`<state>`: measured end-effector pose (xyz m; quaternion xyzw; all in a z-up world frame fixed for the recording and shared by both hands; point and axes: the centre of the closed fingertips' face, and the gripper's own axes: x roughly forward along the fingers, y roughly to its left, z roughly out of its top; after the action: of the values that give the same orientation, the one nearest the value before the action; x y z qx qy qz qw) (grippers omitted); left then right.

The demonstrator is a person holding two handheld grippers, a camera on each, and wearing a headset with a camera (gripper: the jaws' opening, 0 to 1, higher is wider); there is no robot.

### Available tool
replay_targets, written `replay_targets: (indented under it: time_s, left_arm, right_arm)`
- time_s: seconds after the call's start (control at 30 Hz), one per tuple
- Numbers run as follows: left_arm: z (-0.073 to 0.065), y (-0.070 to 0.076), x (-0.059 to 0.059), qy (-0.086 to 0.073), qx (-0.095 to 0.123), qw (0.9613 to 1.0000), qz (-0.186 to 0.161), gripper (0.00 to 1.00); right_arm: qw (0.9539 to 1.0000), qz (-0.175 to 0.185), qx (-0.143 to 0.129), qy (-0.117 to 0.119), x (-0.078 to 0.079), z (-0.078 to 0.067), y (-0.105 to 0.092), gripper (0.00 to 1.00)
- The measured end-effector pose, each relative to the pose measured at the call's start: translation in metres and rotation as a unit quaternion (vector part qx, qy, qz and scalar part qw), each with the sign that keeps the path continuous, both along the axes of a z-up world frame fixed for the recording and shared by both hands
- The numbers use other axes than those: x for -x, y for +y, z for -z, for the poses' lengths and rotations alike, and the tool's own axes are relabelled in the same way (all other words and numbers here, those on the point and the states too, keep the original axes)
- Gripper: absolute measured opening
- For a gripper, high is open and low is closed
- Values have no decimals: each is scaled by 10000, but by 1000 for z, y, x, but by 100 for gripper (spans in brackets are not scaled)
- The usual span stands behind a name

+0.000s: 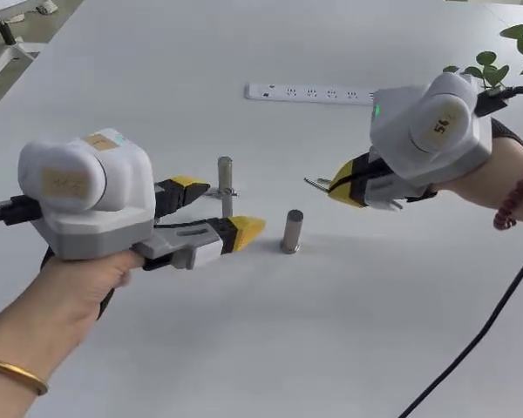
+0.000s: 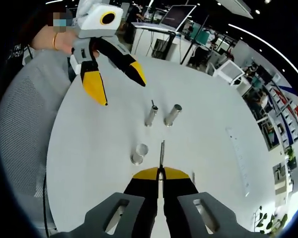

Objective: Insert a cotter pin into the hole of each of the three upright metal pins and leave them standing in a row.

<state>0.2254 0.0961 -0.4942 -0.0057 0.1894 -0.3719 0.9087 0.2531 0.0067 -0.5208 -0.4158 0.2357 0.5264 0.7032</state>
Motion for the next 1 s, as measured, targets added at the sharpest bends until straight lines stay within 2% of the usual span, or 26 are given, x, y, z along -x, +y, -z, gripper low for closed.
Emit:
replay_targets:
  time_s: [0.1,0.13,0.17,0.3,0.43,0.57,0.67,1.0]
  left_arm:
    - [-4,-6,3,61,136,9999,89,40]
    - [-5,-9,5,138,207,9996,129,37]
    - [-6,-11,6,182,243,9994,168,34]
    - [-5,-17,10,319,338,9987,221,31]
    - [1,-23,16,724,472,9960,233,25]
    - [0,-27,19,890,696,9933,231,23]
    - [-2,-30,22,1107,888,9896,223,18]
    - [-7,-35,26,1271,1184,9845,250,10]
  right_arm:
    - [9999,-83,-97,40,9,-3,7,0]
    - [9998,-127,-163,31,13,-5,11,0]
    - [9997,-163,-158,10,10,-3,11,0]
    - [9991,-343,-239,-39,22,-8,20,0]
    - [9980,-558,-258,-129,31,-11,27,0]
    - [9967,-718,-315,-229,39,-15,33,0]
    - [9954,-846,-336,-311,46,-20,37,0]
    - [9917,-1176,-182,-481,58,-21,44,0]
